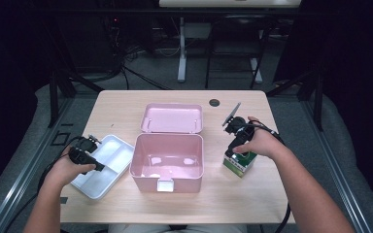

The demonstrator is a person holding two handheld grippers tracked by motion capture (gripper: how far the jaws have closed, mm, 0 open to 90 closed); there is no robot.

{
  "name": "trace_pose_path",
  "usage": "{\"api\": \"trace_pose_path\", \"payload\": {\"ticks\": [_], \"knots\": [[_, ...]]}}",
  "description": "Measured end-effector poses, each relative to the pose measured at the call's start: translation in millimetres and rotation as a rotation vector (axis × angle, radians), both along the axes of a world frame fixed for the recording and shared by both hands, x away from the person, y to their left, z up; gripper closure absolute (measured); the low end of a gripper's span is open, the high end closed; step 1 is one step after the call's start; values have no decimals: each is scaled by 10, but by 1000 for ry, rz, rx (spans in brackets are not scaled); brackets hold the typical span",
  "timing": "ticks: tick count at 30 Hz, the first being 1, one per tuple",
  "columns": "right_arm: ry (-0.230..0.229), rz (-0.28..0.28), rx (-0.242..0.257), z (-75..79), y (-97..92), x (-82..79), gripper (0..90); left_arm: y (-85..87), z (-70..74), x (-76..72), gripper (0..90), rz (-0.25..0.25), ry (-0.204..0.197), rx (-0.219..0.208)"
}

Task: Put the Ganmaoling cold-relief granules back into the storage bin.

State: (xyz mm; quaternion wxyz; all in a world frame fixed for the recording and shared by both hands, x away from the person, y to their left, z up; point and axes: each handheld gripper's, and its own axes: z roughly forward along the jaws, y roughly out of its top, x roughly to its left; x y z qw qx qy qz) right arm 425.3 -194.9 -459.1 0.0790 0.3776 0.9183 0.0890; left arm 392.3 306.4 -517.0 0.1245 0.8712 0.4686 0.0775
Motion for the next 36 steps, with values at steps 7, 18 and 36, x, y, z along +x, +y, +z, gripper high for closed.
{"api": "trace_pose_path", "payload": {"ticks": [7,18,36], "knots": [[50,40,-6,-52,-48,28,80,3,94,-19,473,41,4,-40],[114,-27,3,-160,-157,102,73,33,182,-52,463,56,-13,-65],[187,-51,12,-336,-241,112,126,35,159,-53,462,53,1,-68]]}}
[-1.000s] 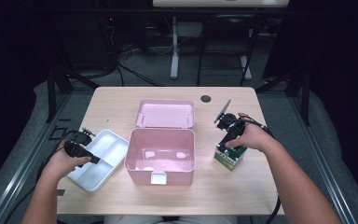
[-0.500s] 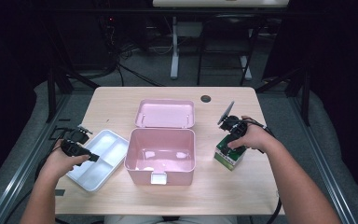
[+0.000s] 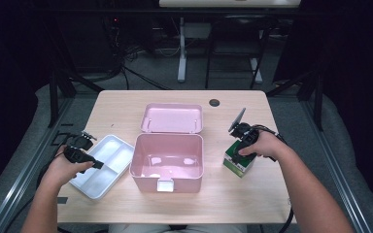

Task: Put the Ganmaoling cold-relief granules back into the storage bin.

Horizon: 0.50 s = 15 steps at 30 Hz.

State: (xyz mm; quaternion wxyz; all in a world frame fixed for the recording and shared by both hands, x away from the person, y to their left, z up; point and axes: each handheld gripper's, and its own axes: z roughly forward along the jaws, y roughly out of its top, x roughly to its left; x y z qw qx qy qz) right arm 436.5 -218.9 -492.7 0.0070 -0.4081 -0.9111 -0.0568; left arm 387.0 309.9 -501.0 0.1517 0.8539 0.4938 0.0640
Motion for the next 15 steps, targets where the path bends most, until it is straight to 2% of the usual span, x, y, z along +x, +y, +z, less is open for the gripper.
{"api": "trace_pose_path", "payload": {"ticks": [15], "knots": [[9,2,-20,22,16,7,151,10,16,-10,461,-1,-8,-2]]}}
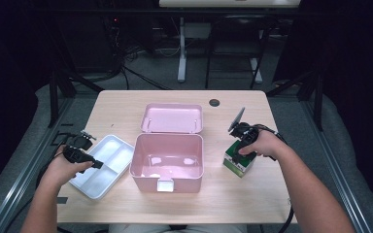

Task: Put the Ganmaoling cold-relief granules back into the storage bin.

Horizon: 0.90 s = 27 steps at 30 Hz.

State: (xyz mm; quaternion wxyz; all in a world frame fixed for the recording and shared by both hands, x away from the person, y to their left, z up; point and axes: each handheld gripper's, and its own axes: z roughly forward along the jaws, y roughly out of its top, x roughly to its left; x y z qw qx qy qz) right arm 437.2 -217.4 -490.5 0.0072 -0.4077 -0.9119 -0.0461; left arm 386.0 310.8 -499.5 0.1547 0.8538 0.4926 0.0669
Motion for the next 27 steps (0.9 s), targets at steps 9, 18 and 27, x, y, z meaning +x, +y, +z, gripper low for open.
{"api": "trace_pose_path", "payload": {"ticks": [9,18,27], "knots": [[7,12,12,68,-4,-3,153,-3,-2,0,460,-2,-2,-3],[-3,37,5,205,-3,-20,155,4,10,-2,461,-2,-2,-4],[-15,122,1,408,11,-55,156,6,-7,3,461,0,8,-9]]}}
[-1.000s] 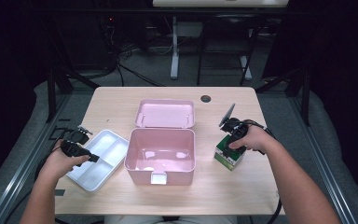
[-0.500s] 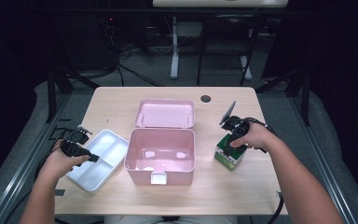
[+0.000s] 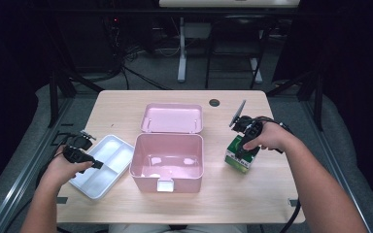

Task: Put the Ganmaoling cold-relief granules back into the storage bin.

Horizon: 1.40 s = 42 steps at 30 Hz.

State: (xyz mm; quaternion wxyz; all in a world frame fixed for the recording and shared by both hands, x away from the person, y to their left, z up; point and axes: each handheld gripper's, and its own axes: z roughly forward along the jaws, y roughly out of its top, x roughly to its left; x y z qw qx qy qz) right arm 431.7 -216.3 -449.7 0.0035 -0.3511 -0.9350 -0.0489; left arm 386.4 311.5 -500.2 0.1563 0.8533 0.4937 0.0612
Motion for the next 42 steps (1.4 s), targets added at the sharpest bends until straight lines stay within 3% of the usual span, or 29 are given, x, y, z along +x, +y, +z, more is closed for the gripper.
{"api": "trace_pose_path", "payload": {"ticks": [3,7,14,18,29,42], "knots": [[-15,53,-4,66,14,-20,157,1,-2,-1,461,0,0,-2],[-46,165,-2,190,51,-75,157,6,-4,0,461,-3,1,-2],[-73,287,-19,313,113,-131,159,14,-43,11,461,-6,12,-9],[-74,333,-22,382,143,-148,160,13,-40,11,461,-7,11,-13],[-76,392,-18,536,269,-180,160,17,-43,11,461,-9,15,-16],[-47,502,-3,761,665,-301,162,14,-45,9,461,-13,13,-17]]}}
